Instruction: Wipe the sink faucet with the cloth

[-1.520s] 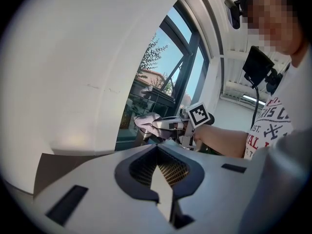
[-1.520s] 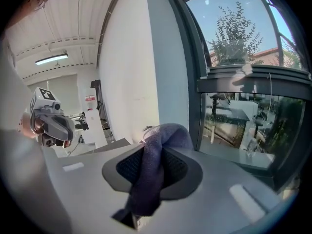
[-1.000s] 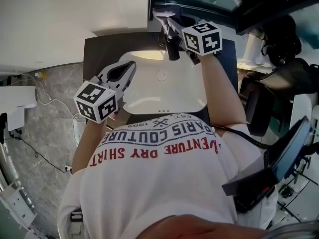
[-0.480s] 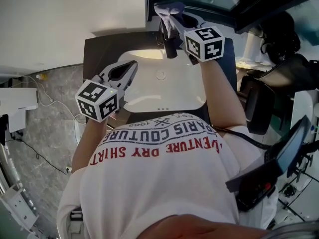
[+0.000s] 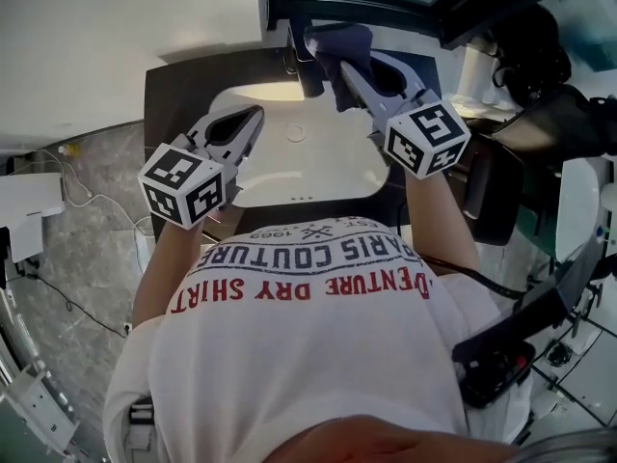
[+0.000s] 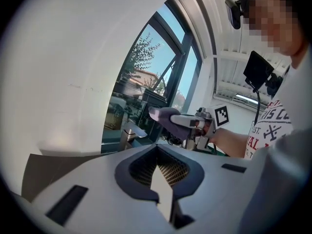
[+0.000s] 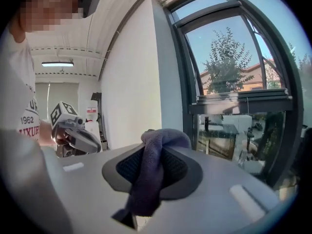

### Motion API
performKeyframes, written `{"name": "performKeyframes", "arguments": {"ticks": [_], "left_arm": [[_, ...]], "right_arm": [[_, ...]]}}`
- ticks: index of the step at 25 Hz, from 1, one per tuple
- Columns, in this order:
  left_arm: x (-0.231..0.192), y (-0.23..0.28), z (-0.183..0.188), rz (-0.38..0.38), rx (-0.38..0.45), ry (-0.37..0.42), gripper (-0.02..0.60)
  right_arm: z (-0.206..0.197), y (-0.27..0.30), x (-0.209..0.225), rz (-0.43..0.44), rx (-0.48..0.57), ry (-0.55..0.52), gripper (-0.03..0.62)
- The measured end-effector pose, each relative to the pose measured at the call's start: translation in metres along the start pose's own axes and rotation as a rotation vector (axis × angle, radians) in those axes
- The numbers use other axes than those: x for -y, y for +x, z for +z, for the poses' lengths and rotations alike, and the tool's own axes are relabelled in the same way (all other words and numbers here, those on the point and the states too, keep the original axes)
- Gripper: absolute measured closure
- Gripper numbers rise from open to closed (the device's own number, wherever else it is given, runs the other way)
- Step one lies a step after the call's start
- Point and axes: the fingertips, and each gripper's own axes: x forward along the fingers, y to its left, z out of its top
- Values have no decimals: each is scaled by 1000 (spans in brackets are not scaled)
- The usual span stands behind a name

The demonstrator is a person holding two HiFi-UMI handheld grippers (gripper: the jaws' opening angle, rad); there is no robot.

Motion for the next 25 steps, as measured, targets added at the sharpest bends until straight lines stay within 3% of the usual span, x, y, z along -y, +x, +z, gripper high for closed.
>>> {"name": "performKeyframes", "arguments": {"ticks": [13,25], "left_arm": [[-1,-2,-14,20,-1,-24,581],[-13,-7,-20,45,-6,-46,580]], "right_arm": [[-128,31,-27,67,-275,64,522],[-130,52,-17,75,-317,149,520]]}}
